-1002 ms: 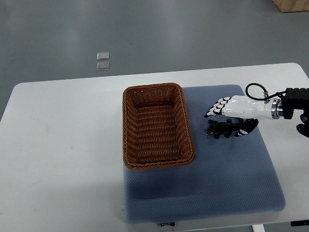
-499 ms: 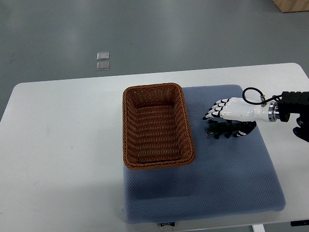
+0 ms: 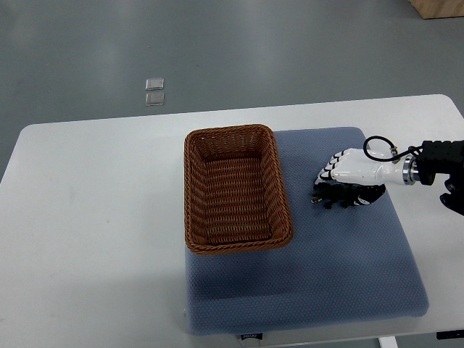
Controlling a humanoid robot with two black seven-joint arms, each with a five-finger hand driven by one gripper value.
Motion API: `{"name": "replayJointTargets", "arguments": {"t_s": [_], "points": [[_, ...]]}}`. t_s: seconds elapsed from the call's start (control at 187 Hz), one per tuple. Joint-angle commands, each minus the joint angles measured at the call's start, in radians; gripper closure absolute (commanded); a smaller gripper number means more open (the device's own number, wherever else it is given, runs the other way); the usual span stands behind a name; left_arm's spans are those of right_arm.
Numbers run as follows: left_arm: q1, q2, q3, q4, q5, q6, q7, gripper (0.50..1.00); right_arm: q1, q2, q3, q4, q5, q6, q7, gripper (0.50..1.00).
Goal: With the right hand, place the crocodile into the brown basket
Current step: 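Close the right hand's fingers around the crocodile toy and lift, then carry the held crocodile toy over the brown woven basket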
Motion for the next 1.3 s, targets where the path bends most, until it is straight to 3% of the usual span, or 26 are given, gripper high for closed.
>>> {"name": "replayJointTargets", "arguments": {"t_s": [0.0,0.44,0.788,1.029,1.297], "points": [[0.0,0.0,0.0,0.0,0.0,0.0,0.0,0.5,0.001,0.0,0.002,-0.001,0.0,0.0,0.0,0.767],[0.0,0.0,0.0,0.0,0.0,0.0,0.0,0.5,0.008,-0.006,0.022,-0.003,0.015,0.011,0.0,0.852],[0.0,0.0,0.0,0.0,0.0,0.0,0.0,0.5,0.011,-0.012,0.044,-0.003,0.023,0.032,0.0,0.857],[0.0,0.0,0.0,0.0,0.0,0.0,0.0,0.5,0.009,-0.008,0.136,-0.003,0.051,0.15,0.0,0.861],[0.0,0.0,0.0,0.0,0.0,0.0,0.0,0.5,0.011,-0.002,0.142,-0.001,0.06,0.159,0.0,0.861]]}}
